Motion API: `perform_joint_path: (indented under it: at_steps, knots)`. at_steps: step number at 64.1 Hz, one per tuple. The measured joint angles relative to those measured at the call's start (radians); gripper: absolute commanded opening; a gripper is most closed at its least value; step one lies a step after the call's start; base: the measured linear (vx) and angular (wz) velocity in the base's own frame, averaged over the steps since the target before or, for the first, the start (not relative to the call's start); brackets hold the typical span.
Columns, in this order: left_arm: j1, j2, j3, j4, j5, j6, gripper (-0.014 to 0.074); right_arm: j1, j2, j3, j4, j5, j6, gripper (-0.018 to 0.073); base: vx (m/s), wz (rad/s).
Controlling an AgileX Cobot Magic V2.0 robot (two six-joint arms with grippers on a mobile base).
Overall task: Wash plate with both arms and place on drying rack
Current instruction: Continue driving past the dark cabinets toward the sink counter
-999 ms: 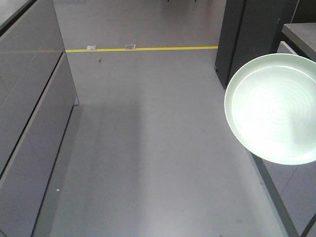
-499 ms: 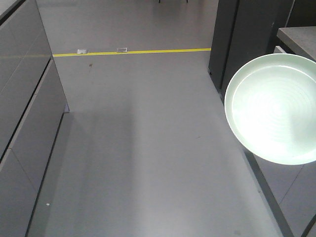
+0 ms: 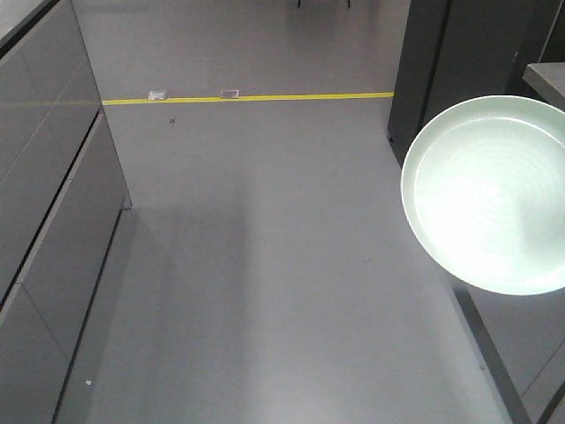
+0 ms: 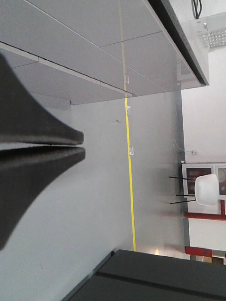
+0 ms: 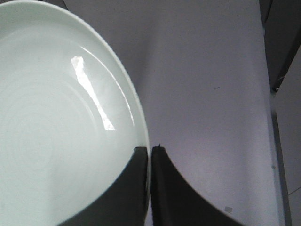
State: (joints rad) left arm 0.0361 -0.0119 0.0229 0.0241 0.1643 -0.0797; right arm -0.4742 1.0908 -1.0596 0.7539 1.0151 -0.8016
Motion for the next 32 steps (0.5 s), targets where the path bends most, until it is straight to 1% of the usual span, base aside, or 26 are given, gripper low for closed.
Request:
perform_joint_path:
  at_steps: [32]
  knots:
    - [0.000, 0.000, 0.000, 0.000, 0.000, 0.000, -0.0006, 0.000, 0.000, 0.000, 0.000, 0.000, 0.000, -0.0006, 0.13, -0.03]
